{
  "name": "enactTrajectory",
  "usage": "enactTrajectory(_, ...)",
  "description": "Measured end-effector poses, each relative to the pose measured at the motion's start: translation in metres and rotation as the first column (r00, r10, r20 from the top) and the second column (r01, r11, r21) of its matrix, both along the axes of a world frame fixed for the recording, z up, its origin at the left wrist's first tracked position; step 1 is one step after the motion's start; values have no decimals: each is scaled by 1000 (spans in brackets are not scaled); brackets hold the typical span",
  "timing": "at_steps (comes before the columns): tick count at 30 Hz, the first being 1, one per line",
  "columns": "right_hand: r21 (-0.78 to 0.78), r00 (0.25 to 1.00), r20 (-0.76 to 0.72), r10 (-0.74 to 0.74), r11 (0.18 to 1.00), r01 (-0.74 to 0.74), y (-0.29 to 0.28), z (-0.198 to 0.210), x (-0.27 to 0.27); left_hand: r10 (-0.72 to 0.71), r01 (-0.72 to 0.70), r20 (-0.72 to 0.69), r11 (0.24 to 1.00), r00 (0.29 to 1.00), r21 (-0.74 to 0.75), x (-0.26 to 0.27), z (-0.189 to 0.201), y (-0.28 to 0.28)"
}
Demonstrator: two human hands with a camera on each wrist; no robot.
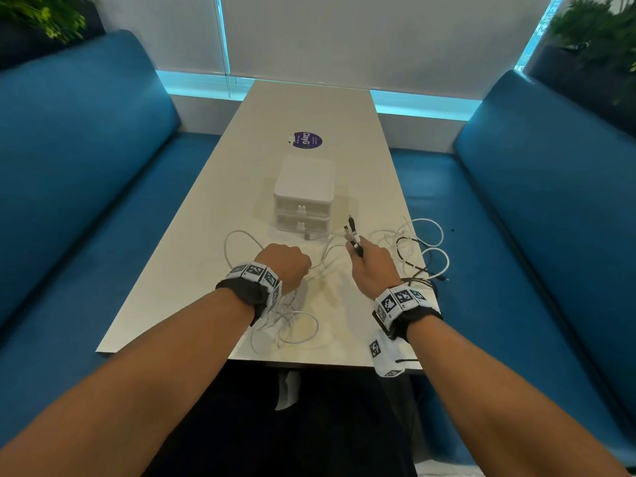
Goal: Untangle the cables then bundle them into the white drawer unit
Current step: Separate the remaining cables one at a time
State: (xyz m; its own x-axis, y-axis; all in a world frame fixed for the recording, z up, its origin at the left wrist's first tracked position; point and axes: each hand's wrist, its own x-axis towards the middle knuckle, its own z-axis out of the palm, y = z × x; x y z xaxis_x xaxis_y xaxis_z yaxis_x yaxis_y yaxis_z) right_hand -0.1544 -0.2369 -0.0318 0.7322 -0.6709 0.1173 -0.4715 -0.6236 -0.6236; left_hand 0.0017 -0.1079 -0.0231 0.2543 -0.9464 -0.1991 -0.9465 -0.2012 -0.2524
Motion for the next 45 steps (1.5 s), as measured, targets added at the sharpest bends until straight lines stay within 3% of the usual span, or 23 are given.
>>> enactTrajectory(2,23,998,13,61,998,-61,5,2,2,-14,14,-21,1000,1000,-16,-2,3,-2)
enactTrajectory(5,87,983,-104,151,986,-143,14,2,9,-68,63,-36,992,997,-112,-9,6,-7)
enactTrajectory(8,149,970,-168,176,977,-152,18,-2,13,-79,63,-66,973,995,-222,-8,5,-7)
enactTrajectory(11,154,957,-208,201,973,-171,14,-3,13,-62,37,-105,973,993,-228,-4,0,-3)
enactTrajectory(14,57,934,-325,145,989,-134,2,-3,5,-38,13,-122,980,992,-201,7,-1,4)
enactTrajectory(18,-56,907,-419,-38,998,16,-14,-4,-10,-3,-8,-75,989,997,-146,29,5,15)
enactTrajectory(25,-77,979,-185,-81,995,67,-4,-4,-6,101,-89,48,974,994,-206,21,20,7)
enactTrajectory(30,-55,998,-65,12,998,-16,1,-8,1,202,-190,1,923,979,-336,24,39,1)
enactTrajectory(33,-19,999,30,26,1000,-26,3,-5,4,134,-129,-11,922,991,-364,23,44,1)
enactTrajectory(37,15,994,70,87,996,-88,10,-4,10,-2,-11,-45,957,999,-288,5,32,1)
enactTrajectory(42,59,993,20,118,991,-119,18,-3,15,-54,-35,-219,925,974,-379,-5,20,-4)
enactTrajectory(45,86,996,38,76,993,-79,16,-2,18,-102,-89,-423,908,900,-409,-5,20,1)
